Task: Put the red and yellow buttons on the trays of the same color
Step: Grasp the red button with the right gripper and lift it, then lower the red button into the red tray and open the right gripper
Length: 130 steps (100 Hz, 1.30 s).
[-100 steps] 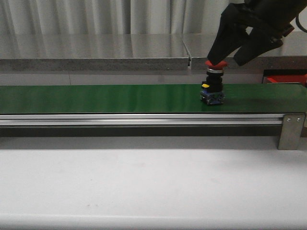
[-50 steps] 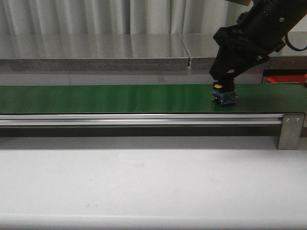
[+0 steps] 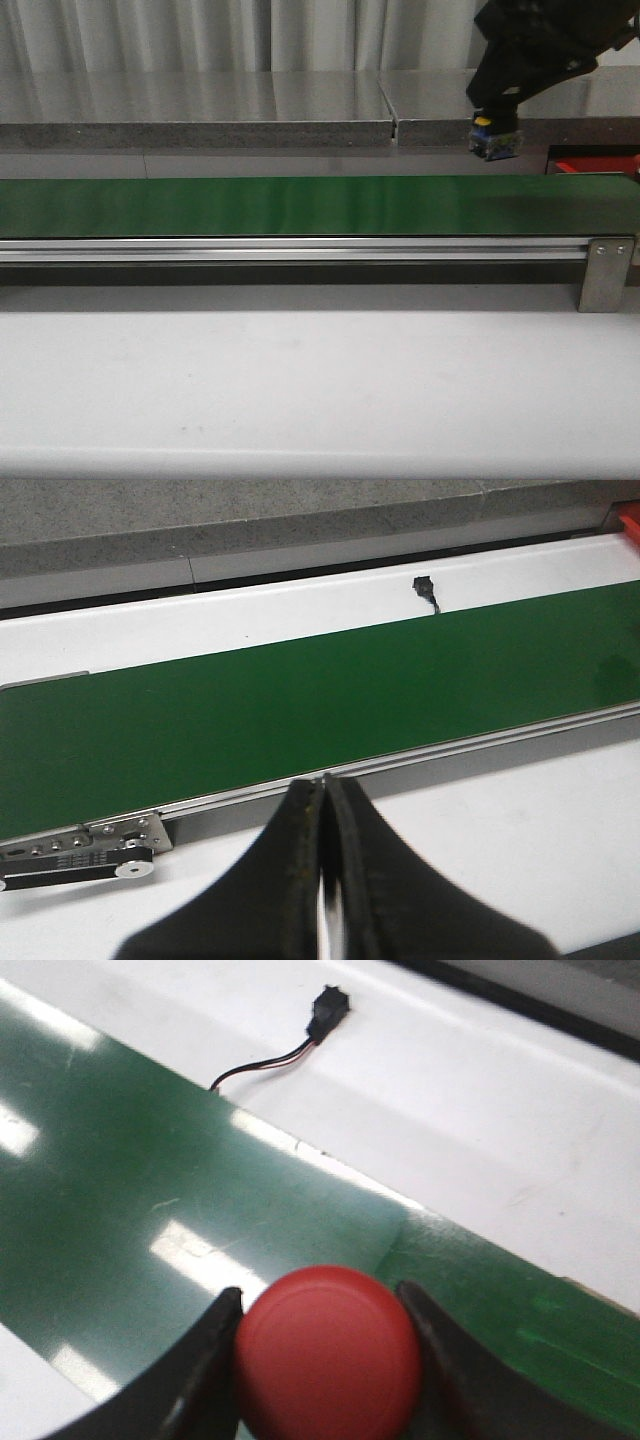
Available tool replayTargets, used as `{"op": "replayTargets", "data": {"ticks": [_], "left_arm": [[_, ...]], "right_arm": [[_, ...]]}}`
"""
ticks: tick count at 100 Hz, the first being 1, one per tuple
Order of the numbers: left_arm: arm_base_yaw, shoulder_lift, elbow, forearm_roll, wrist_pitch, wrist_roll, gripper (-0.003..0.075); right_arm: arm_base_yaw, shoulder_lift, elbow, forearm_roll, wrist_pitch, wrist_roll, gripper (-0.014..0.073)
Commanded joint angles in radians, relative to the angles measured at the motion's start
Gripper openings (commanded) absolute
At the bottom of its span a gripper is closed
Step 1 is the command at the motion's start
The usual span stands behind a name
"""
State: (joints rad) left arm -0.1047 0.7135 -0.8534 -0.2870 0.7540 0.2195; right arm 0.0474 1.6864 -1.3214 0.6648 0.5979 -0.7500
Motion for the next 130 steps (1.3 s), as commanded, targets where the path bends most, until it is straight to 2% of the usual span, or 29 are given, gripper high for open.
{"op": "replayTargets", "data": {"ticks": [1,36,63,107,130], "left_arm": [[-0.007,0.000,-0.028,-0.021,-0.067,-0.008,-0.0020],[-0.007,0.000,-0.028,-0.021,-0.067,-0.008,-0.0020],[-0.007,0.000,-0.028,-0.021,-0.067,-0.008,-0.0020],[-0.007,0.000,-0.028,-0.021,-0.067,-0.008,-0.0020],[-0.007,0.000,-0.028,-0.021,-0.067,-0.008,-0.0020]], "right_arm": [[-0.046,-0.069,-0.032,0.027,-0.045,-0.009,0.0141],[-0.265,-0.080,-0.032,0.084,-0.051,-0.003,0.0141],[-0.402,-0.066,-0.032,0.112,-0.117,-0.003,0.0141],[-0.461,0.007,-0.034,0.172,-0.278,0.006,0.0143],[-0.470,0.070,-0.079,0.216,-0.291,0.006,0.0143]]}}
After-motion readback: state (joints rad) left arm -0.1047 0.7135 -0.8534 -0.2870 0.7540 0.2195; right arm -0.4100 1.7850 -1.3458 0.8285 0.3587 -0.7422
